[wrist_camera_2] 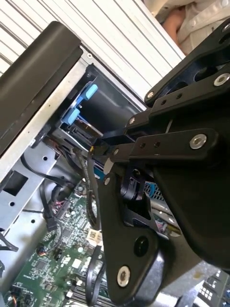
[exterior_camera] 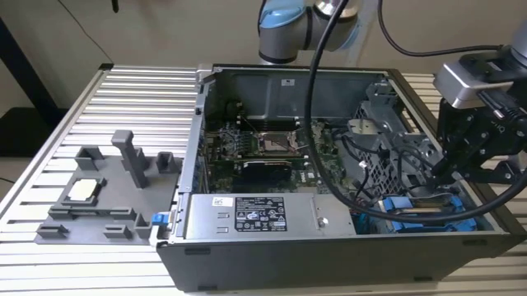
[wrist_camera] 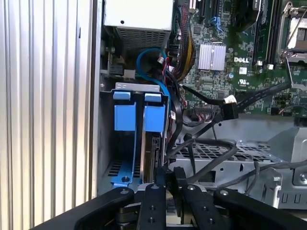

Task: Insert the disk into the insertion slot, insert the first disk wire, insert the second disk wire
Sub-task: 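Insert the first disk wire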

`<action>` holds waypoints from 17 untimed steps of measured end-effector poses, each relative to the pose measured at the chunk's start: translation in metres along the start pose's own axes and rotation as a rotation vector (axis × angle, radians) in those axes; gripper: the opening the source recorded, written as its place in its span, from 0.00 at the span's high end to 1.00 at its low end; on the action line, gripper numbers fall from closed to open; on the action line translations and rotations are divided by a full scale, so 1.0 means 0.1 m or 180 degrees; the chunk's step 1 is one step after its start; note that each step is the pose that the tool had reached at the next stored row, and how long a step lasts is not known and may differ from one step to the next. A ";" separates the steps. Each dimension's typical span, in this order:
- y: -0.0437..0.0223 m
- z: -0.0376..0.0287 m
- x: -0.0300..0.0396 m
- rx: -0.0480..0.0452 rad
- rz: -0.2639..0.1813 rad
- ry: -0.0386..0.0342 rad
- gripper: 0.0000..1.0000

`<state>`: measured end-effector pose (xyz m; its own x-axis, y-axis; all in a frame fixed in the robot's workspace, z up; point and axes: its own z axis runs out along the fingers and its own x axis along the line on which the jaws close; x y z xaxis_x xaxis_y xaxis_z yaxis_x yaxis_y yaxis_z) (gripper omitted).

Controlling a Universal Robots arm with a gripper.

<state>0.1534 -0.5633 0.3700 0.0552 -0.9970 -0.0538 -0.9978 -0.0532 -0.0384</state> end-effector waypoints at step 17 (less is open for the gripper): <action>-0.197 0.138 0.048 -0.0259 0.0014 -0.0013 0.81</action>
<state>0.1737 -0.5663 0.3567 0.0508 -0.9970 -0.0580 -0.9977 -0.0533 0.0430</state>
